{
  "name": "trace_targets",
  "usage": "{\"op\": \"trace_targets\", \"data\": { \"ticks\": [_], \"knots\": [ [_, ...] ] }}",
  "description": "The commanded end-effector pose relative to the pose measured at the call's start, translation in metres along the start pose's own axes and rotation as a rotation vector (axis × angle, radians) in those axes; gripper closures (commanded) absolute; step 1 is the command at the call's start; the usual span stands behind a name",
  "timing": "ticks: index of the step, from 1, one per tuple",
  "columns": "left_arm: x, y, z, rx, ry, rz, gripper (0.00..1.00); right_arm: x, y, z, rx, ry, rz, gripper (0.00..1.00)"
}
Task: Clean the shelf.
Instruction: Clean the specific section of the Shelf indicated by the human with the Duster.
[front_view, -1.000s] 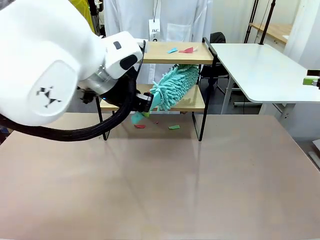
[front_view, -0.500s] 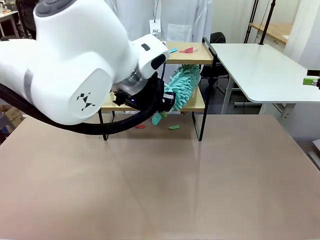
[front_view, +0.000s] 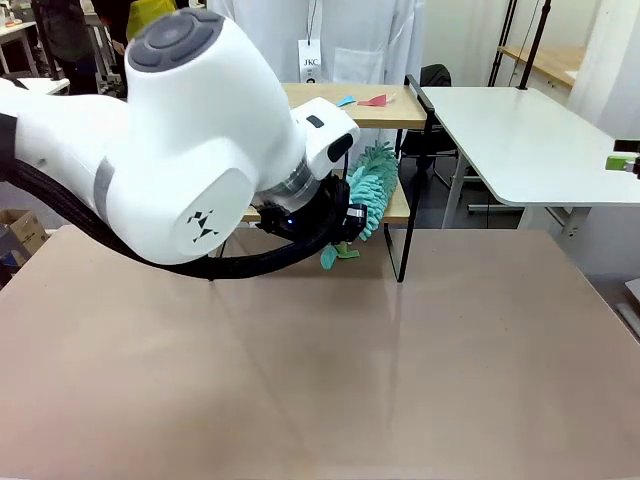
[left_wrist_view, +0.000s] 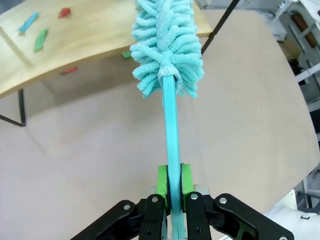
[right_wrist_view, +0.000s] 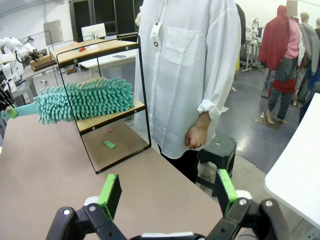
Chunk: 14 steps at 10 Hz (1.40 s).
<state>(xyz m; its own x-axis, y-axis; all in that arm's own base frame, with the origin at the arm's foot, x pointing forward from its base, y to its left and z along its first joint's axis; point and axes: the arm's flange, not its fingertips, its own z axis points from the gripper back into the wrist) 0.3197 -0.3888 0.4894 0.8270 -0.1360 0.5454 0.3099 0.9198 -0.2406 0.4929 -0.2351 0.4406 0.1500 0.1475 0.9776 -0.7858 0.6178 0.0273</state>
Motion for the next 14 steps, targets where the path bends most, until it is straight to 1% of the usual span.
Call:
{"op": "trace_targets", "data": {
  "ticks": [1, 2, 3, 5, 6, 7, 11, 13, 14],
  "knots": [
    [0.003, -0.014, -0.007, -0.015, 0.000, 0.037, 0.87, 0.004, 0.001, -0.001, -0.001, 0.000, 0.005, 0.00],
    [0.005, -0.013, -0.008, -0.010, 0.041, 0.027, 0.87, 0.004, 0.001, -0.001, -0.001, 0.000, 0.005, 0.00],
    [-0.001, -0.003, -0.004, -0.006, 0.009, 0.005, 0.87, 0.004, 0.001, -0.001, -0.001, 0.000, 0.005, 0.00],
    [-0.001, -0.005, -0.007, -0.012, 0.022, 0.007, 0.87, 0.004, 0.001, -0.001, -0.001, 0.000, 0.005, 0.00],
    [0.001, 0.001, -0.001, 0.024, 0.022, 0.003, 0.87, 0.004, 0.001, -0.001, -0.001, 0.000, 0.005, 0.00],
    [0.005, 0.007, 0.003, 0.091, 0.025, 0.014, 0.87, 0.004, 0.001, -0.001, -0.001, 0.000, 0.005, 0.00],
    [0.012, 0.037, 0.021, 0.214, 0.071, 0.054, 0.87, 0.004, 0.001, -0.001, -0.001, 0.000, 0.005, 0.00],
    [0.010, 0.054, 0.030, 0.291, 0.054, 0.065, 0.87, 0.004, 0.001, -0.001, -0.001, 0.000, 0.005, 0.00],
    [0.008, 0.066, 0.036, 0.352, 0.039, 0.058, 0.87, 0.004, 0.001, -0.001, -0.001, 0.000, 0.005, 0.00]
  ]
}}
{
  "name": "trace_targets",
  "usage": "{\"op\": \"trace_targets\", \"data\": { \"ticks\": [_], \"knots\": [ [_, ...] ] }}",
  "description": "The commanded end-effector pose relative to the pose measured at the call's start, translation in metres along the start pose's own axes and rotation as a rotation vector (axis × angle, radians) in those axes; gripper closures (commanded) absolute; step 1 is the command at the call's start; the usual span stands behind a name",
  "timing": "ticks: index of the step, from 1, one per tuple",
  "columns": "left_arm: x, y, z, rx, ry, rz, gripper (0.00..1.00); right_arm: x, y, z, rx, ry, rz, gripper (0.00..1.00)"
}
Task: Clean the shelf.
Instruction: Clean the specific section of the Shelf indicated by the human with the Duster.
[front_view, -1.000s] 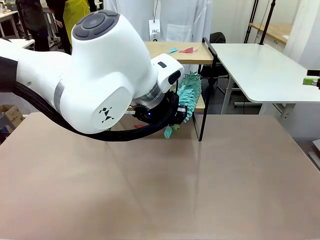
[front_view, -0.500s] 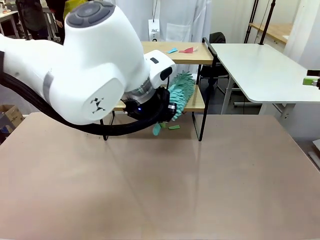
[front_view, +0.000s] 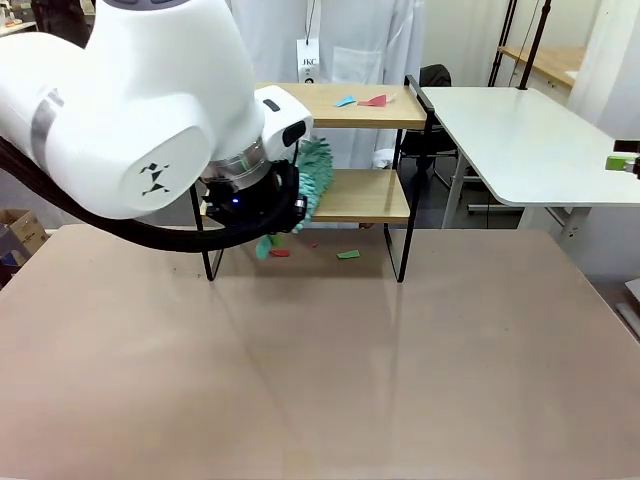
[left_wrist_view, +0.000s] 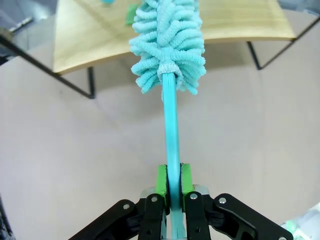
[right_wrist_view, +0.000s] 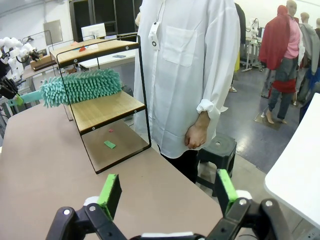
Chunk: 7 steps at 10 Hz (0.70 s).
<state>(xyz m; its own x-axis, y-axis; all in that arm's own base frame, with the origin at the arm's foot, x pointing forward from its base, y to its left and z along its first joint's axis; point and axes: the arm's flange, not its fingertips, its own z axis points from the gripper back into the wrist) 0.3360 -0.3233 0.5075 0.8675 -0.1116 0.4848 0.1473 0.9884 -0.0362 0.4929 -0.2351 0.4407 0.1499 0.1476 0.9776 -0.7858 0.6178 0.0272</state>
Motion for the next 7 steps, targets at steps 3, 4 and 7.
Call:
{"op": "trace_targets", "data": {
  "ticks": [3, 4, 7],
  "knots": [
    [-0.016, 0.043, 0.012, 0.182, -0.032, 0.013, 0.87, 0.004, 0.001, -0.001, -0.001, 0.000, 0.005, 0.00],
    [-0.019, 0.053, 0.014, 0.217, -0.021, 0.006, 0.87, 0.004, 0.001, -0.001, -0.001, 0.000, 0.005, 0.00],
    [-0.031, 0.072, 0.038, 0.457, -0.069, -0.017, 0.87, 0.004, 0.001, -0.001, -0.001, 0.000, 0.005, 0.00]
  ]
}}
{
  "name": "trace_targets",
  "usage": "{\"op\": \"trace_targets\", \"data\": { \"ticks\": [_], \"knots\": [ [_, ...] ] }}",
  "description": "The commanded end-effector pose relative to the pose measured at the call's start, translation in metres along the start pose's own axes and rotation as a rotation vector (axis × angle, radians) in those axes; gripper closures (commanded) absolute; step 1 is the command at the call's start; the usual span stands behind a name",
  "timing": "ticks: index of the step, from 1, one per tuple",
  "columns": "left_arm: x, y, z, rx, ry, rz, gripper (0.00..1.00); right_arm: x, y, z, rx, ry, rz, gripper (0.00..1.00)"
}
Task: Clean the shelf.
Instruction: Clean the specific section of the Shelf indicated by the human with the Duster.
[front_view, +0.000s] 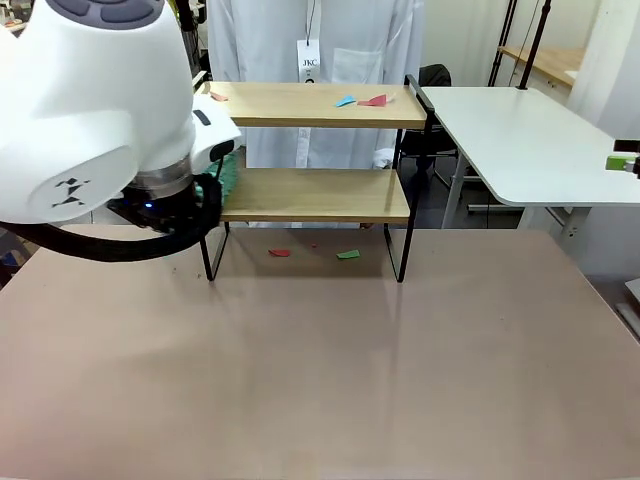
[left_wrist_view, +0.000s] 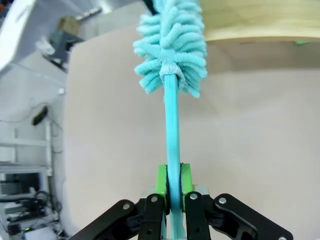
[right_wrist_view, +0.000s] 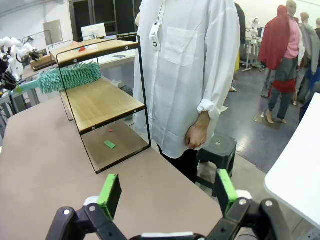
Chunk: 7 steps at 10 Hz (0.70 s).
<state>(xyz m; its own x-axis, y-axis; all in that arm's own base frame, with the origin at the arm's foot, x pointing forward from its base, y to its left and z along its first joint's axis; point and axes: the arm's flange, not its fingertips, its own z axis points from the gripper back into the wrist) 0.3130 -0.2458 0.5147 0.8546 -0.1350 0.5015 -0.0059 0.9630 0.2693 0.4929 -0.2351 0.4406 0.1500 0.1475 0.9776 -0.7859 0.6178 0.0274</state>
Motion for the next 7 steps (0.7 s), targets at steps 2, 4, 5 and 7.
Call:
{"op": "trace_targets", "data": {
  "ticks": [2, 4, 5, 7],
  "knots": [
    [-0.017, -0.012, 0.035, 0.182, -0.132, -0.024, 0.87, 0.004, 0.001, -0.001, -0.001, 0.000, 0.005, 0.00],
    [-0.028, -0.036, 0.055, 0.075, -0.206, -0.075, 0.87, 0.004, 0.001, -0.001, -0.001, 0.000, 0.005, 0.00],
    [-0.019, -0.019, 0.041, 0.108, -0.137, -0.078, 0.87, 0.004, 0.001, -0.001, -0.001, 0.000, 0.005, 0.00],
    [-0.029, -0.035, 0.055, 0.094, -0.169, -0.101, 0.87, 0.004, 0.001, -0.001, -0.001, 0.000, 0.005, 0.00]
  ]
}}
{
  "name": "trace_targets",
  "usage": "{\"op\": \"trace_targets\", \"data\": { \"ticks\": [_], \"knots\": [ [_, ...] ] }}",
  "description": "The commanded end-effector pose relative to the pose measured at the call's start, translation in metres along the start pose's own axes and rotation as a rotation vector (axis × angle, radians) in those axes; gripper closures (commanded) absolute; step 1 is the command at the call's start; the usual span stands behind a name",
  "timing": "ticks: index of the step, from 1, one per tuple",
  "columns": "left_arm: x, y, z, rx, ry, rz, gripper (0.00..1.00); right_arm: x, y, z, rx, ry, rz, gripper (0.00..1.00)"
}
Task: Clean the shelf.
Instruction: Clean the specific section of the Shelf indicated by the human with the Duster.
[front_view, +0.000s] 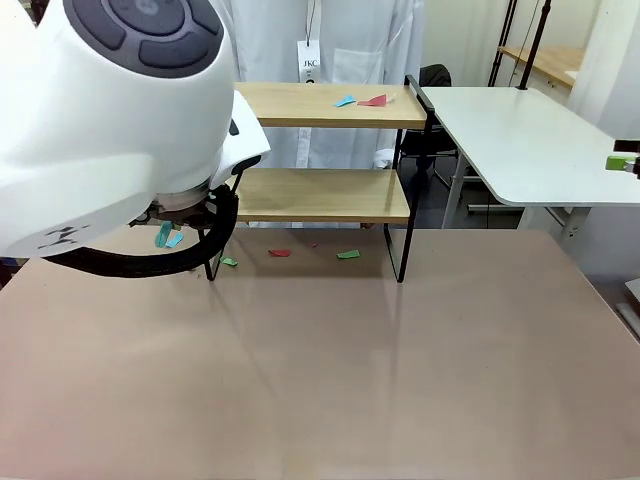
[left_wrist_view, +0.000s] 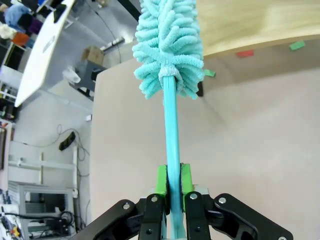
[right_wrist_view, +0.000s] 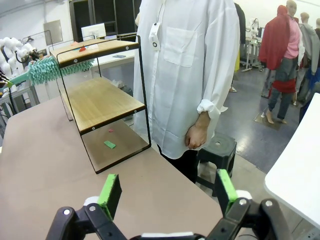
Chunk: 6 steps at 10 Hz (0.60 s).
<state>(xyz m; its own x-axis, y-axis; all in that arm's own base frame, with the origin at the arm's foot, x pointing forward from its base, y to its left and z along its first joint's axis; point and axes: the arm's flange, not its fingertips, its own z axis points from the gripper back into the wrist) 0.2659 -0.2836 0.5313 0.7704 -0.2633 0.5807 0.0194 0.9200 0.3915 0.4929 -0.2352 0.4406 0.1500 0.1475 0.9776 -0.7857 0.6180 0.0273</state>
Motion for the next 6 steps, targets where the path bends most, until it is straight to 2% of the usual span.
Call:
{"op": "trace_targets", "data": {
  "ticks": [1, 3, 5, 6],
  "knots": [
    [-0.002, 0.003, 0.014, -0.049, -0.043, -0.040, 0.87, 0.004, 0.001, -0.001, 0.000, 0.000, 0.005, 0.00],
    [-0.005, 0.021, 0.024, -0.204, -0.037, -0.130, 0.87, 0.004, 0.001, -0.001, 0.000, 0.000, 0.005, 0.00],
    [-0.010, 0.049, 0.027, -0.427, 0.004, -0.263, 0.87, 0.004, 0.001, -0.001, 0.000, 0.000, 0.005, 0.00],
    [-0.015, 0.061, 0.026, -0.491, 0.041, -0.338, 0.87, 0.004, 0.001, -0.001, 0.000, 0.000, 0.005, 0.00]
  ]
}}
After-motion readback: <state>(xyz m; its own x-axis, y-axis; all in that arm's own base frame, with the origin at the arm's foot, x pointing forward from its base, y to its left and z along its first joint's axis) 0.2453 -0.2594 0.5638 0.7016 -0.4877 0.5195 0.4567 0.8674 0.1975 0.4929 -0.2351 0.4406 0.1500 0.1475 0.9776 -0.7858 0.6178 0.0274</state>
